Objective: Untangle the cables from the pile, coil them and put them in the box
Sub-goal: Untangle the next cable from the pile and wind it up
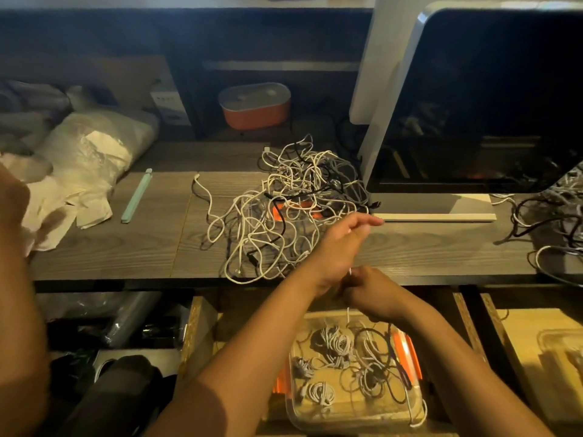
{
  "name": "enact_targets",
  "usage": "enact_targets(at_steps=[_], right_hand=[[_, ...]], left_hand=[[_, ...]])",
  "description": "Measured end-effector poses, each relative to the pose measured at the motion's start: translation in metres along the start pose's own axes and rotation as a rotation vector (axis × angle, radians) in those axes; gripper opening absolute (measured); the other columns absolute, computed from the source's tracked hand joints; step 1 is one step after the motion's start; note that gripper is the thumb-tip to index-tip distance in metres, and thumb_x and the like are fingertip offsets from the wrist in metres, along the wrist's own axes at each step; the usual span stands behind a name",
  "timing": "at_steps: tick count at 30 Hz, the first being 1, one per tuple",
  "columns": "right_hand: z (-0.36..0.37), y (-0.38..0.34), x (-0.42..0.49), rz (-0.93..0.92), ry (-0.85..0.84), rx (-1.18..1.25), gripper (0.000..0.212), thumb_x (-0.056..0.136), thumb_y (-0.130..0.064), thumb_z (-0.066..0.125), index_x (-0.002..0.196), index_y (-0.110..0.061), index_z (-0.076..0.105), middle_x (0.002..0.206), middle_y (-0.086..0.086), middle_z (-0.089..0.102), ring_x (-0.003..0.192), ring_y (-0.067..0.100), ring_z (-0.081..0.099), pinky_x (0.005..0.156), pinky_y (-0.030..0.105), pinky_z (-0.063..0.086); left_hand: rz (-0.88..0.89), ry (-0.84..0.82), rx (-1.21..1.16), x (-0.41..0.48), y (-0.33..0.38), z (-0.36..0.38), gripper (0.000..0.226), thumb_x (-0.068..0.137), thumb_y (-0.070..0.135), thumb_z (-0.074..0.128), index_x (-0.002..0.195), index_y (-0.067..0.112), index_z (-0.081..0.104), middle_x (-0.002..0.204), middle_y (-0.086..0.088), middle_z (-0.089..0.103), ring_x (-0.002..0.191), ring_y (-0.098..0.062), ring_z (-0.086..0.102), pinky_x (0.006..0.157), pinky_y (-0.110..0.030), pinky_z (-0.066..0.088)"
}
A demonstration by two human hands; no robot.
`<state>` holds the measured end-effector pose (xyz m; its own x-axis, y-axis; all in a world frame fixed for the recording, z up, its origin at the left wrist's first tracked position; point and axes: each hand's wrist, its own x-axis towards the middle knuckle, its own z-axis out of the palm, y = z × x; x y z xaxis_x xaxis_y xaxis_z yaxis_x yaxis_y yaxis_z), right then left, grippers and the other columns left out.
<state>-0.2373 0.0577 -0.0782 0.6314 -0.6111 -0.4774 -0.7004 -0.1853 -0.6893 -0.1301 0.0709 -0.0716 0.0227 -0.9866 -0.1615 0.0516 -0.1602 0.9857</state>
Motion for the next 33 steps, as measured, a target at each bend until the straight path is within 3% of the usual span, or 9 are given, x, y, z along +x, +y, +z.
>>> enact_targets(at_steps=[2, 5, 14, 20, 23, 27, 29, 31, 33], right_hand=[[-0.001, -0.004, -0.005, -0.023, -0.025, 0.086, 0.016, 0.087, 0.002, 0.051, 0.085, -0.012, 0.058, 0.073, -0.002, 0.058, 0.045, -0.008, 0.050, 0.046, 0.011, 0.038], [-0.001, -0.008, -0.009, -0.071, -0.056, 0.079, 0.016, 0.085, -0.004, 0.051, 0.077, -0.016, 0.059, 0.070, -0.004, 0.056, 0.058, 0.000, 0.049, 0.061, 0.020, 0.040], [-0.028, -0.003, -0.016, -0.154, 0.220, -0.097, 0.028, 0.091, -0.029, 0.059, 0.073, -0.010, 0.064, 0.063, 0.006, 0.059, 0.058, 0.018, 0.054, 0.062, 0.039, 0.047], [-0.048, 0.012, -0.024, -0.117, 0.327, -0.071, 0.010, 0.090, -0.021, 0.060, 0.092, -0.027, 0.068, 0.087, -0.008, 0.067, 0.083, 0.007, 0.061, 0.077, 0.032, 0.053], [-0.057, 0.015, -0.025, -0.107, 0.393, -0.137, 0.014, 0.091, -0.017, 0.058, 0.093, -0.028, 0.067, 0.089, -0.014, 0.063, 0.086, 0.005, 0.059, 0.078, 0.025, 0.050], [-0.057, 0.018, -0.014, -0.026, 0.425, -0.229, 0.021, 0.094, -0.026, 0.053, 0.106, -0.015, 0.067, 0.092, -0.003, 0.065, 0.080, 0.012, 0.058, 0.071, 0.026, 0.048], [-0.050, 0.022, -0.009, 0.029, 0.405, -0.220, 0.026, 0.097, -0.030, 0.047, 0.102, -0.014, 0.067, 0.083, 0.001, 0.064, 0.071, 0.013, 0.055, 0.062, 0.025, 0.043], [-0.038, 0.025, -0.003, 0.056, 0.358, -0.196, 0.032, 0.099, -0.034, 0.040, 0.098, -0.016, 0.065, 0.083, -0.001, 0.063, 0.072, 0.011, 0.055, 0.066, 0.025, 0.044], [-0.022, 0.021, 0.000, 0.066, 0.286, -0.170, 0.031, 0.100, -0.036, 0.034, 0.088, -0.023, 0.059, 0.077, -0.007, 0.058, 0.071, 0.007, 0.055, 0.066, 0.022, 0.043]], left_hand=[[0.100, -0.008, 0.506, 0.006, -0.005, -0.002, 0.028, 0.100, 0.013, 0.037, 0.116, 0.023, 0.059, 0.107, -0.008, 0.044, 0.102, -0.016, 0.042, 0.094, -0.035, 0.037], [0.175, 0.075, 0.893, 0.016, -0.008, -0.017, 0.036, 0.099, 0.013, 0.035, 0.128, 0.022, 0.054, 0.105, -0.003, 0.040, 0.105, -0.020, 0.035, 0.095, -0.040, 0.034], [0.002, -0.112, 0.907, 0.008, -0.015, -0.042, 0.050, 0.093, 0.059, 0.023, 0.106, 0.029, 0.060, 0.097, -0.001, 0.041, 0.109, -0.020, 0.037, 0.091, -0.041, 0.037], [-0.062, -0.254, 1.060, -0.002, -0.022, -0.042, 0.060, 0.085, 0.062, 0.048, 0.137, 0.032, 0.045, 0.101, 0.003, 0.046, 0.102, -0.017, 0.044, 0.076, -0.031, 0.034], [0.092, -0.180, 1.240, -0.005, -0.024, -0.043, 0.035, 0.092, 0.032, 0.056, 0.127, 0.029, 0.054, 0.107, -0.002, 0.061, 0.101, -0.022, 0.056, 0.076, -0.033, 0.043], [-0.092, -0.211, 0.797, -0.001, -0.018, -0.038, 0.033, 0.099, 0.011, 0.042, 0.129, 0.017, 0.054, 0.097, 0.001, 0.058, 0.091, -0.016, 0.057, 0.073, -0.025, 0.047], [-0.171, -0.221, 0.313, -0.002, -0.010, -0.034, 0.039, 0.100, 0.005, 0.038, 0.137, 0.013, 0.045, 0.118, 0.001, 0.057, 0.112, -0.013, 0.052, 0.089, -0.014, 0.043], [-0.121, -0.207, 0.065, -0.005, -0.003, -0.027, 0.042, 0.100, 0.004, 0.035, 0.140, 0.014, 0.040, 0.137, -0.001, 0.051, 0.129, -0.010, 0.041, 0.109, -0.023, 0.030], [-0.053, -0.177, -0.056, -0.006, 0.005, -0.017, 0.041, 0.100, 0.006, 0.031, 0.141, 0.012, 0.039, 0.128, 0.001, 0.059, 0.129, -0.007, 0.041, 0.109, -0.027, 0.024]])
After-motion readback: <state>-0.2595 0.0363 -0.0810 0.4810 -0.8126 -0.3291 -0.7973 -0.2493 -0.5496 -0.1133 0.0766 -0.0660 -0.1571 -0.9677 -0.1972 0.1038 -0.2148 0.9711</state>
